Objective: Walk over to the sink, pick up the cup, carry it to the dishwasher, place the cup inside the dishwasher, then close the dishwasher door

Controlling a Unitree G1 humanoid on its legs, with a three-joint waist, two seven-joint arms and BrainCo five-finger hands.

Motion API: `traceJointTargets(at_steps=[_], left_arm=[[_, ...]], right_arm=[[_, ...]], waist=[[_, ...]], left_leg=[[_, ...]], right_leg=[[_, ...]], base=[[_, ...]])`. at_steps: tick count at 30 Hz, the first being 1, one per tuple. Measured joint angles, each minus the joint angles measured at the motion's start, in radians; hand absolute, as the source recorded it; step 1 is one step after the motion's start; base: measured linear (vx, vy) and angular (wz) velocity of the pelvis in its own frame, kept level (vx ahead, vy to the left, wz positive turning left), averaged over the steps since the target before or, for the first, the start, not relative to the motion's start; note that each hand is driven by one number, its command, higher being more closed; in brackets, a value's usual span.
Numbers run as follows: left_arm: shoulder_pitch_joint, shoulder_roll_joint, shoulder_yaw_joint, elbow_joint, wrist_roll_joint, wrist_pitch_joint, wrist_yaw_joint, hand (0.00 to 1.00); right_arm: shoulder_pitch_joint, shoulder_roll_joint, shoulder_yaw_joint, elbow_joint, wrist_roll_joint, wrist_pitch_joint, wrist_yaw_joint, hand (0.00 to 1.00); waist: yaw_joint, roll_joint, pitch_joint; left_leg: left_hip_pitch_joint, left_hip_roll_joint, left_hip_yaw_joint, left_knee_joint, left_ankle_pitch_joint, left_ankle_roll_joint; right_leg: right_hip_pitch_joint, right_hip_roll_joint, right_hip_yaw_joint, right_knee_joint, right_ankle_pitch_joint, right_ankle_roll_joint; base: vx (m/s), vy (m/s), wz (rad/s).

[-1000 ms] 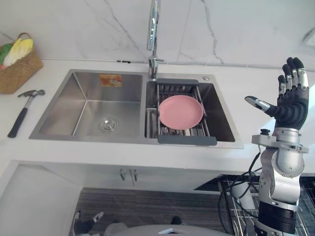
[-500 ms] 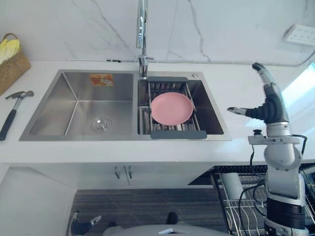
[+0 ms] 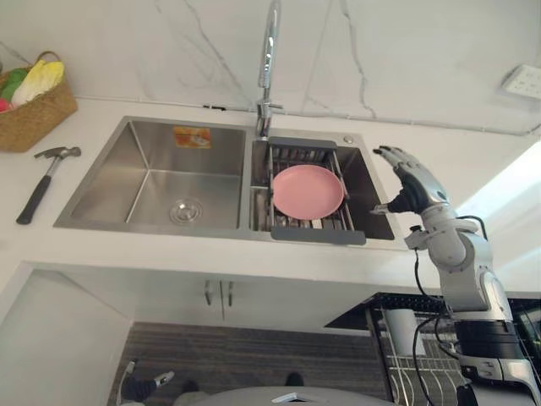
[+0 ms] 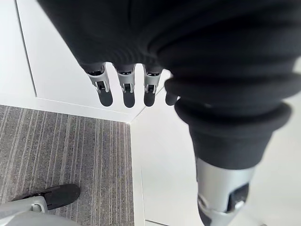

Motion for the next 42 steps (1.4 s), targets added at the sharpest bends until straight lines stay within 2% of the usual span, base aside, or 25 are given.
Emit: traceJointTargets(at_steps=[7, 11, 20, 28, 36, 38, 42], left_arm=[[0.001, 0.005, -0.002, -0.005, 0.010, 0.002, -0.013, 0.00], [0.001, 0.006, -0.009, -0.009, 0.010, 0.006, -0.013, 0.00], [0.004, 0.006, -0.020, -0.016, 0.009, 0.008, -0.014, 0.00], [0.006, 0.008, -0.026, -0.018, -0.003, 0.018, -0.030, 0.00], [0.013, 0.017, -0.044, -0.020, -0.026, 0.020, -0.047, 0.00], [0.012, 0.018, -0.059, -0.022, -0.043, 0.020, -0.053, 0.00], [0.010, 0.019, -0.062, -0.025, -0.044, 0.020, -0.054, 0.00]], right_arm=[[-0.052, -0.025, 0.066, 0.102, -0.037, -0.046, 0.023, 0.00], [-0.099, -0.036, 0.108, 0.186, -0.099, -0.047, 0.012, 0.00], [-0.175, -0.049, 0.154, 0.273, -0.195, -0.031, -0.039, 0.00], [-0.206, -0.066, 0.229, 0.358, -0.222, -0.027, -0.036, 0.00], [-0.284, -0.073, 0.265, 0.467, -0.267, -0.010, -0.036, 0.00], [-0.292, -0.115, 0.302, 0.470, -0.274, 0.001, -0.036, 0.00], [-0.324, -0.128, 0.311, 0.526, -0.279, 0.003, -0.031, 0.00]], waist=[[0.017, -0.002, -0.001], [0.022, -0.008, -0.001], [0.035, -0.016, 0.000], [0.046, -0.033, 0.007], [0.049, -0.031, 0.031], [0.058, -0.029, 0.036], [0.064, -0.032, 0.050]], left_leg=[[-0.006, -0.021, -0.009, -0.001, 0.006, 0.009], [-0.007, -0.021, -0.013, -0.001, 0.007, 0.010], [-0.008, -0.032, -0.031, -0.001, 0.015, 0.016], [-0.025, -0.049, -0.046, -0.001, 0.025, 0.027], [-0.047, -0.056, -0.061, -0.002, 0.031, 0.030], [-0.061, -0.058, -0.065, -0.001, 0.033, 0.031], [-0.066, -0.061, -0.071, -0.001, 0.037, 0.032]], right_leg=[[0.000, -0.020, -0.008, 0.000, 0.008, 0.008], [0.001, -0.021, -0.012, 0.000, 0.008, 0.008], [0.002, -0.031, -0.025, 0.000, 0.013, 0.013], [-0.002, -0.048, -0.038, 0.000, 0.017, 0.015], [-0.009, -0.054, -0.045, 0.000, 0.019, 0.018], [-0.020, -0.056, -0.046, 0.000, 0.019, 0.018], [-0.030, -0.058, -0.047, 0.000, 0.026, 0.019]], base=[[-0.02, 0.019, 0.04], [0.00, 0.000, 0.00], [0.01, 0.003, 0.05], [-0.04, 0.013, 0.06], [-0.02, 0.005, 0.06], [0.02, 0.006, 0.05], [0.04, 0.009, 0.05]])
